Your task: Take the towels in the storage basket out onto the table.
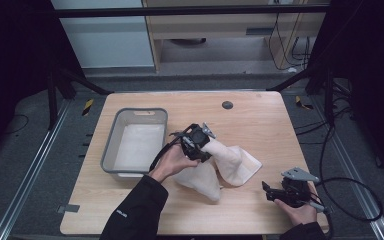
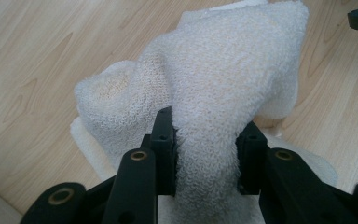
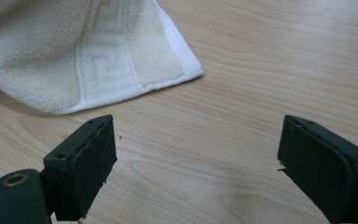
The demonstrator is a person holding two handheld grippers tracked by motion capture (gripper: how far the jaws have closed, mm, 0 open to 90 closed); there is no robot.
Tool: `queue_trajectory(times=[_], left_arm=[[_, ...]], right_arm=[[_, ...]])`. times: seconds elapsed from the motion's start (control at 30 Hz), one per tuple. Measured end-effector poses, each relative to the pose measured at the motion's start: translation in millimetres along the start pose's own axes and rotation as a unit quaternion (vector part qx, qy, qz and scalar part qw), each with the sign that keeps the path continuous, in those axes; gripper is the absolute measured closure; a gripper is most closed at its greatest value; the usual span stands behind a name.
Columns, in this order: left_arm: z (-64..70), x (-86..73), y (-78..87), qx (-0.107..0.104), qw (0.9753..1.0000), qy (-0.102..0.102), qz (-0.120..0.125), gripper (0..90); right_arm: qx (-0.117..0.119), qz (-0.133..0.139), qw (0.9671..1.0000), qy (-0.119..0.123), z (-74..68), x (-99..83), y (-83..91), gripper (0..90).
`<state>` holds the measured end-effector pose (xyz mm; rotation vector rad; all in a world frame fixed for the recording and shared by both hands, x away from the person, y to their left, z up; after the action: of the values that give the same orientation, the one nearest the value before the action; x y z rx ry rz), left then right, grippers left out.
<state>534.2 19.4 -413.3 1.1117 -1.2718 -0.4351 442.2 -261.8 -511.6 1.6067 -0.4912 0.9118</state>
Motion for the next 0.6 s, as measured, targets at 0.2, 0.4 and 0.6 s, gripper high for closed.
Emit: queue_trajectory(times=[0.2, 0.4, 0.6], left_arm=[[3.2, -7.3, -7.6, -0.002, 1.0, -0.001, -0.003, 66.1], [4.7, -12.5, -13.0, -0.006, 1.0, 0.003, 0.001, 65.4], [6.9, -18.0, -15.4, -0.006, 0.9999, 0.003, 0.008, 63.4]], right_arm=[[0.0, -0.001, 1.0, -0.001, -0.5, -0.2, -0.3, 11.2], [0.0, -0.002, 1.0, 0.003, -0.4, -0.5, -1.1, 11.1], [0.0, -0.005, 1.0, 0.003, -0.7, -0.9, -1.0, 11.0]])
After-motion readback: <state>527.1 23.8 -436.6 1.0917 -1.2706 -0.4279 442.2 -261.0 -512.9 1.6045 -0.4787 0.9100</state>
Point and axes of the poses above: each handheld gripper's, and its own axes: y roughly backward along the jaws, x roughly out of its top, z roughly to its right, the point moved 4 cm from there along -y, roughly forward along the jaws, and after that the axes turned 4 degrees about -y, right-handed, at the moved point
